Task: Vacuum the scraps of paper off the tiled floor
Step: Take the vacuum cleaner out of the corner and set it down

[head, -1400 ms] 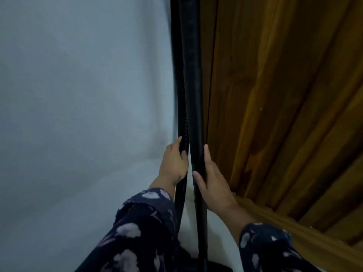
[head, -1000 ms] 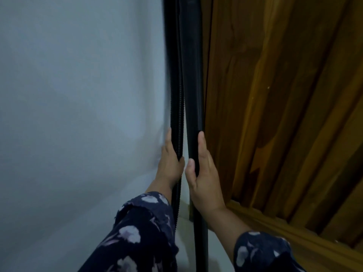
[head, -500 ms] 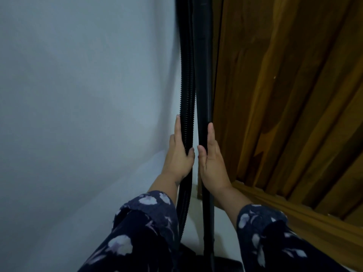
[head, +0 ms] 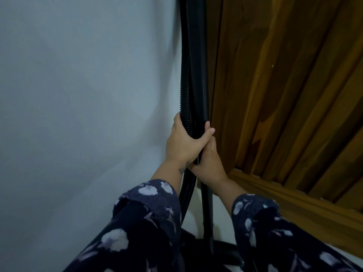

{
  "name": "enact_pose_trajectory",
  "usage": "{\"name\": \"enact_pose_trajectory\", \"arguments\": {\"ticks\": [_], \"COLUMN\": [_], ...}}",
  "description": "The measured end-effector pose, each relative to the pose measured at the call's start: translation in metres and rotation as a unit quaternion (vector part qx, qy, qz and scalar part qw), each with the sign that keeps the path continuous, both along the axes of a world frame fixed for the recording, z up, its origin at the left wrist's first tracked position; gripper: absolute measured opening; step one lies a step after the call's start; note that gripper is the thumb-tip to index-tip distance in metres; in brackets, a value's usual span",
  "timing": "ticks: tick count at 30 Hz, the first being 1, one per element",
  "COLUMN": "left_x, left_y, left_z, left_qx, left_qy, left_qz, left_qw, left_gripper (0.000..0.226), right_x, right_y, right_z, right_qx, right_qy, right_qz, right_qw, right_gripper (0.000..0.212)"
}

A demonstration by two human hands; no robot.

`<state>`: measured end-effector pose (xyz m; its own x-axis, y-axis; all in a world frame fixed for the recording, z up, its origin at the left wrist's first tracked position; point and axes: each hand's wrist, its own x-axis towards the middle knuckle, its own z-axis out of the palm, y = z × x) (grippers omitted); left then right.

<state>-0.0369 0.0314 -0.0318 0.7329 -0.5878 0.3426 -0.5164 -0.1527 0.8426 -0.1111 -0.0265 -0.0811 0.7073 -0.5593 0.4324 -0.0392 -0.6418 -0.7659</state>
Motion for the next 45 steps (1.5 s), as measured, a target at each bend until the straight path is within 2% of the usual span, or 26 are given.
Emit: {"name": "enact_pose_trajectory", "arguments": {"ticks": [2, 5, 8, 11, 14, 20, 26, 30, 35, 38, 42, 45], "left_x": [-0.005, -0.012, -0.014, -0.014, -0.01, 0.003, -0.006, -0.012, -0.029, -0.036, -0.044, -0.052], "left_y": [-0.003, -0.007, -0.011, -0.013, -0.012, -0.011, -0.009, 0.003, 0.031, 0.053, 0.077, 0.091], "left_z": [0.006, 0.015, 0.024, 0.029, 0.025, 0.016, 0.014, 0.016, 0.007, -0.002, -0.006, -0.009], "left_qx": [0.012, 0.015, 0.01, 0.02, -0.008, -0.063, -0.094, -0.093, -0.073, -0.011, 0.058, 0.083], "left_qy": [0.01, 0.045, 0.076, 0.082, 0.094, 0.129, 0.116, 0.111, 0.034, -0.033, -0.09, -0.128], "left_qz": [0.042, 0.094, 0.136, 0.159, 0.134, 0.05, 0.07, 0.072, 0.068, 0.062, 0.071, 0.102], "left_qw": [0.999, 0.994, 0.988, 0.984, 0.987, 0.988, 0.986, 0.987, 0.994, 0.997, 0.992, 0.983], "left_gripper": [0.079, 0.062, 0.06, 0.06, 0.052, 0.046, 0.043, 0.05, 0.068, 0.078, 0.078, 0.079], "right_x": [0.005, 0.011, 0.014, 0.017, 0.019, 0.025, 0.023, 0.017, 0.015, 0.011, 0.006, 0.005], "right_y": [0.002, 0.007, 0.012, 0.013, 0.018, 0.02, 0.019, 0.022, 0.031, 0.033, 0.044, 0.049], "right_z": [-0.002, -0.007, -0.008, -0.009, -0.01, -0.018, -0.015, -0.012, -0.012, -0.007, 0.0, 0.0], "right_qx": [-0.018, -0.033, -0.048, -0.079, -0.088, -0.094, -0.043, -0.048, -0.058, -0.039, -0.045, -0.078], "right_qy": [0.005, 0.007, 0.0, 0.054, 0.081, 0.018, -0.038, -0.059, -0.077, -0.092, -0.112, -0.122], "right_qz": [-0.044, -0.099, -0.127, -0.165, -0.19, -0.219, -0.206, -0.17, -0.168, -0.14, -0.112, -0.082], "right_qw": [0.999, 0.995, 0.991, 0.982, 0.974, 0.971, 0.977, 0.982, 0.981, 0.985, 0.986, 0.986], "right_gripper": [0.123, 0.108, 0.106, 0.104, 0.104, 0.112, 0.119, 0.116, 0.107, 0.093, 0.08, 0.084]}}
